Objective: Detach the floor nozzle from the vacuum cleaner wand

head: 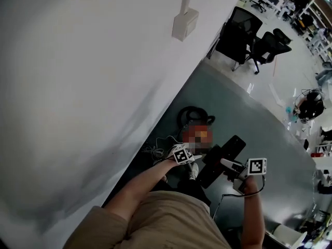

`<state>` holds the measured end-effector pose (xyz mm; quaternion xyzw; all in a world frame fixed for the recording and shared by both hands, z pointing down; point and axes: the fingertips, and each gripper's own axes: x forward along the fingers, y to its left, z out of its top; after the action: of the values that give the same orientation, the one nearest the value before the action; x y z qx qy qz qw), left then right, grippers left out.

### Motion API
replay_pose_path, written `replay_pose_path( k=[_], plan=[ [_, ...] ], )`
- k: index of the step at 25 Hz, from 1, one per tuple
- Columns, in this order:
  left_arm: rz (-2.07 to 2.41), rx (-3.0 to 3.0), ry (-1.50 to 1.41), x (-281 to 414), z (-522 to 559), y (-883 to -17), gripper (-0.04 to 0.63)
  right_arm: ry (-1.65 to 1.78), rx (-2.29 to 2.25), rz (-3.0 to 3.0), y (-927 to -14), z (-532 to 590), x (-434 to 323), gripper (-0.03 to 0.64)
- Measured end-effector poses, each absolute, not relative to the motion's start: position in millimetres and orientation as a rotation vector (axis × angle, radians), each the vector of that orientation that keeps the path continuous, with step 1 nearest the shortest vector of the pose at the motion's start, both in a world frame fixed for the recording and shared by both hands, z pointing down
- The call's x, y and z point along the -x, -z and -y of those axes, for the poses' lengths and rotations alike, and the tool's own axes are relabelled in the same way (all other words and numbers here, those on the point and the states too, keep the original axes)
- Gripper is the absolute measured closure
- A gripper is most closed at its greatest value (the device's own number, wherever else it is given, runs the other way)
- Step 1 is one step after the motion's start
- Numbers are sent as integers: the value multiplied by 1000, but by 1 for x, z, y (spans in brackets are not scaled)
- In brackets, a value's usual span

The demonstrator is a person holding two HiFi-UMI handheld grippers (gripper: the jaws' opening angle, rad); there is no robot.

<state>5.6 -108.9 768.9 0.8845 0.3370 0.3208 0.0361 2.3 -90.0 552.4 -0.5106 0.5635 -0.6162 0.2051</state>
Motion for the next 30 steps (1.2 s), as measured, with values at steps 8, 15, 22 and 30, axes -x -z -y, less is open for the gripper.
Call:
replay_pose_path(
  k=[8, 15, 22, 30],
  plan=[
    [-1176, -2727, -988, -48, 64, -768, 428, 1671, 1487, -1457, -556, 36, -53, 403],
    [-1216, -2729, -1061, -70, 49, -774, 434, 1670, 1770, -1318, -583, 17, -90, 387],
    [-1160, -2743, -1085, -80, 46, -775, 437, 1483, 1800, -1337, -582, 27, -107, 387],
    [-1217, -2775, -1078, -77, 40, -772, 439, 1543, 1752, -1454, -577, 30, -122, 388]
  ],
)
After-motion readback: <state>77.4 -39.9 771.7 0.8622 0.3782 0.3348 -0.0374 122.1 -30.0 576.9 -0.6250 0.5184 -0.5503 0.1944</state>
